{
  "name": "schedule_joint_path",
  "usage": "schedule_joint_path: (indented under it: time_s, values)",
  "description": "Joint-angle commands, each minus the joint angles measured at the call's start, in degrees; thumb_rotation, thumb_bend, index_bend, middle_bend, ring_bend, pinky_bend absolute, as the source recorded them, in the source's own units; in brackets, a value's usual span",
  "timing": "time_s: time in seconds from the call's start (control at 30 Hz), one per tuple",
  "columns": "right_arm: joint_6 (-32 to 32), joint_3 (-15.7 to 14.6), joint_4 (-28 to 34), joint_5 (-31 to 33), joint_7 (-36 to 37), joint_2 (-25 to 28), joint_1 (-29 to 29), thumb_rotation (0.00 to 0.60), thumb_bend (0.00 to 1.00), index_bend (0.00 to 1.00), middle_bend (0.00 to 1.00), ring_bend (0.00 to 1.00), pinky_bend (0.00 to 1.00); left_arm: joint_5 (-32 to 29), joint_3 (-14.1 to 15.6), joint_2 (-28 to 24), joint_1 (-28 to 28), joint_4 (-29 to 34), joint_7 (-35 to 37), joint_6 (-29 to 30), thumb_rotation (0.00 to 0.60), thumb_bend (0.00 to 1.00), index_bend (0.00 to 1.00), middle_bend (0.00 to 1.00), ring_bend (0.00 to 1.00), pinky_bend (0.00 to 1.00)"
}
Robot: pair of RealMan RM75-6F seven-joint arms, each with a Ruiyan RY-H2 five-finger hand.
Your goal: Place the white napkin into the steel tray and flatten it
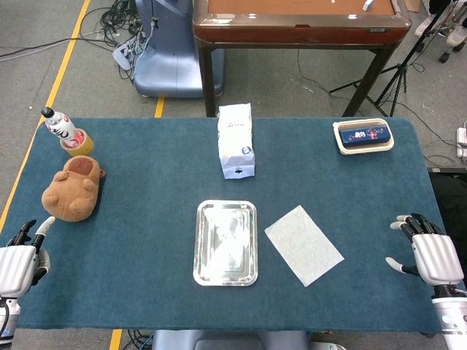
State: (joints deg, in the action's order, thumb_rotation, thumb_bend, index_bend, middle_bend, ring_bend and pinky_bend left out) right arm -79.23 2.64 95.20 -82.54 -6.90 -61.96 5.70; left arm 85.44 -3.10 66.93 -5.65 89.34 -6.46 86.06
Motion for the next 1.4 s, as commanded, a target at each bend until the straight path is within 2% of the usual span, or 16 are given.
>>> schedule_joint_path:
  time_s: [0.03, 0.13, 0.27, 0.37, 0.47, 0.53, 0.63, 0.8, 0.83, 0.93, 1.23, 1.4]
  values:
    - [0.12, -0.17, 0.08, -0.2, -0.05, 0.0, 0.04, 0.6, 0.0, 0.34, 0.27, 0.15, 0.25, 0.07, 0.02, -0.09, 0.13, 0.12, 0.06, 0.24, 0.6, 0.0, 0.13, 0.12, 0.12, 0.29]
    - [0.46, -0.24, 0.15, -0.2, 0.0, -0.03, 0.21, 0.6, 0.0, 0.34, 0.27, 0.15, 0.28, -0.03, 0.02, -0.12, 0.29, 0.14, 0.07, 0.44, 0.6, 0.0, 0.14, 0.13, 0.12, 0.29]
    - [1.2, -0.28, -0.05, -0.06, 0.42, -0.22, 0.55, 0.6, 0.0, 0.34, 0.29, 0.19, 0.45, -0.46, -0.05, -0.33, 0.47, 0.49, -0.1, 0.46, 0.6, 0.0, 0.14, 0.13, 0.12, 0.29]
    - [1.09, -0.54, 0.01, -0.64, 0.32, -0.37, 0.57, 0.6, 0.0, 0.36, 0.34, 0.27, 0.57, -0.42, 0.13, -0.37, 0.59, 0.62, -0.25, 0.44, 0.6, 0.0, 0.14, 0.14, 0.12, 0.3]
    - [0.12, -0.92, -0.24, -2.32, -0.28, -0.87, 0.49, 0.6, 0.0, 0.42, 0.48, 0.43, 0.69, -0.21, 0.24, -0.35, 0.66, 0.81, -0.43, 0.56, 0.6, 0.0, 0.14, 0.14, 0.12, 0.3]
    - [-0.13, -1.25, -0.32, -3.5, -0.56, -1.17, 0.62, 0.6, 0.0, 0.49, 0.62, 0.57, 0.79, -0.05, 0.26, -0.24, 0.73, 0.88, -0.62, 0.79, 0.6, 0.0, 0.14, 0.14, 0.12, 0.31]
    - [-0.68, -1.71, -1.07, -5.35, -1.21, -2.09, 0.8, 0.6, 0.0, 0.53, 0.76, 0.7, 0.88, 0.38, 0.33, 0.06, 0.74, 0.61, -0.57, 1.06, 0.6, 0.0, 0.15, 0.14, 0.11, 0.31]
    - [0.26, -2.78, -2.56, -8.0, -1.46, -3.05, 1.75, 0.6, 0.0, 0.54, 0.97, 0.91, 0.99, 0.58, 0.27, 0.2, 0.9, 0.53, -0.62, 1.52, 0.6, 0.0, 0.15, 0.14, 0.11, 0.32]
    - [0.48, -2.88, -2.71, -8.36, -1.23, -3.2, 1.97, 0.6, 0.0, 0.54, 0.99, 0.95, 1.0, 0.59, 0.27, 0.19, 0.94, 0.55, -0.63, 1.59, 0.6, 0.0, 0.15, 0.14, 0.11, 0.32]
    - [1.03, -3.16, -3.55, -9.66, -1.32, -3.87, 2.73, 0.6, 0.0, 0.52, 1.0, 1.0, 1.0, 0.48, 0.26, 0.09, 1.04, 0.71, -0.52, 1.62, 0.6, 0.0, 0.15, 0.14, 0.11, 0.32]
    - [3.44, -4.46, -5.52, -11.8, -2.84, -6.49, 4.42, 0.6, 0.0, 0.51, 1.0, 1.0, 1.0, 0.22, 0.34, 0.1, 0.91, 0.87, -1.05, 0.98, 0.6, 0.0, 0.15, 0.14, 0.11, 0.33]
    - [4.6, -5.4, -7.39, -12.98, -2.95, -8.3, 5.14, 0.6, 0.0, 0.47, 1.0, 1.0, 1.0, 0.04, 0.27, -0.04, 1.02, 0.97, -0.86, 1.06, 0.6, 0.0, 0.15, 0.14, 0.11, 0.33]
